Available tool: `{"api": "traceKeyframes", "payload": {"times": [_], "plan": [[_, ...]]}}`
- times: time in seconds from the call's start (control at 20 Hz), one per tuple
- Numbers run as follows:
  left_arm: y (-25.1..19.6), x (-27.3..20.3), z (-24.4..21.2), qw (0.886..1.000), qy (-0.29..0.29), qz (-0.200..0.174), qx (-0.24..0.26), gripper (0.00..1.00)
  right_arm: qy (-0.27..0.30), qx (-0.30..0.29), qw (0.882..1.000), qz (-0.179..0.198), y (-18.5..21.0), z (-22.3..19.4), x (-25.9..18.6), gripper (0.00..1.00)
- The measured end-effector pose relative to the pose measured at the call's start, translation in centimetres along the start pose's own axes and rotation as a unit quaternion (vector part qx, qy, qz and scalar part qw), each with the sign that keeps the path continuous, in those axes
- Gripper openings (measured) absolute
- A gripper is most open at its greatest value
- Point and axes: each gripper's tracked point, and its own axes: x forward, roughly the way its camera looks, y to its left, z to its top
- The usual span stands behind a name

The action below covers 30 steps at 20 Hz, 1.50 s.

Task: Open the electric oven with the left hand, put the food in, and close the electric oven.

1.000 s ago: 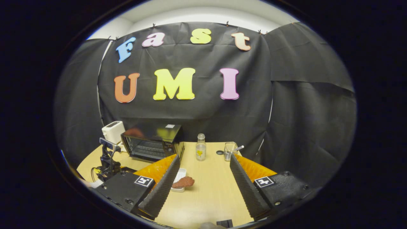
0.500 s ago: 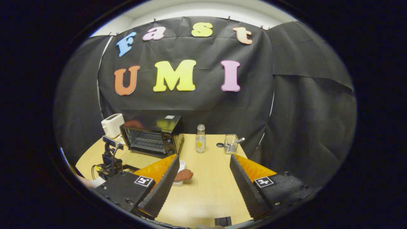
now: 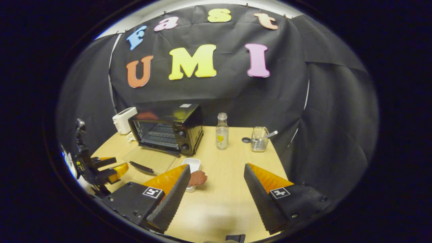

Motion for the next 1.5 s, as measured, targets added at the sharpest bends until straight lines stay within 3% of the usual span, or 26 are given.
{"api": "traceKeyframes", "payload": {"times": [0.25,0.45,0.6,0.75,0.85,0.9,0.95,1.0,1.15,1.5], "plan": [[0.1,-5.3,3.8,0.999,-0.027,0.033,-0.013,0.97,0.084,0.019,0.993,0.080,1.0,-4.4,7.0,0.94],[0.3,-9.1,5.8,0.996,-0.038,0.079,-0.010,0.96,0.162,0.071,0.973,0.151,2.6,-6.8,11.5,0.89],[0.0,-11.3,6.4,0.992,-0.037,0.117,-0.023,0.97,0.206,0.088,0.957,0.183,3.5,-8.3,13.9,0.82],[-1.0,-13.1,7.1,0.989,-0.041,0.137,-0.033,0.96,0.253,0.124,0.934,0.222,5.0,-9.2,14.5,0.64],[-0.9,-13.9,7.2,0.987,-0.042,0.151,-0.032,0.96,0.269,0.153,0.922,0.232,5.6,-9.5,14.6,0.39],[-0.9,-14.3,7.2,0.987,-0.041,0.155,-0.031,0.96,0.275,0.163,0.919,0.230,5.6,-9.3,14.7,0.37],[-0.9,-14.5,7.2,0.986,-0.039,0.159,-0.030,0.96,0.278,0.170,0.916,0.233,5.8,-9.2,14.3,0.23],[-0.8,-14.7,7.2,0.986,-0.039,0.162,-0.027,0.96,0.279,0.179,0.914,0.236,6.0,-9.1,14.3,0.28],[-0.5,-15.3,7.5,0.985,-0.043,0.164,-0.021,0.96,0.280,0.175,0.913,0.238,6.7,-8.5,13.7,0.17],[1.7,-19.2,6.5,0.987,-0.060,0.148,-0.035,0.97,0.218,0.189,0.926,0.243,10.1,-4.1,9.1,0.16]]}}
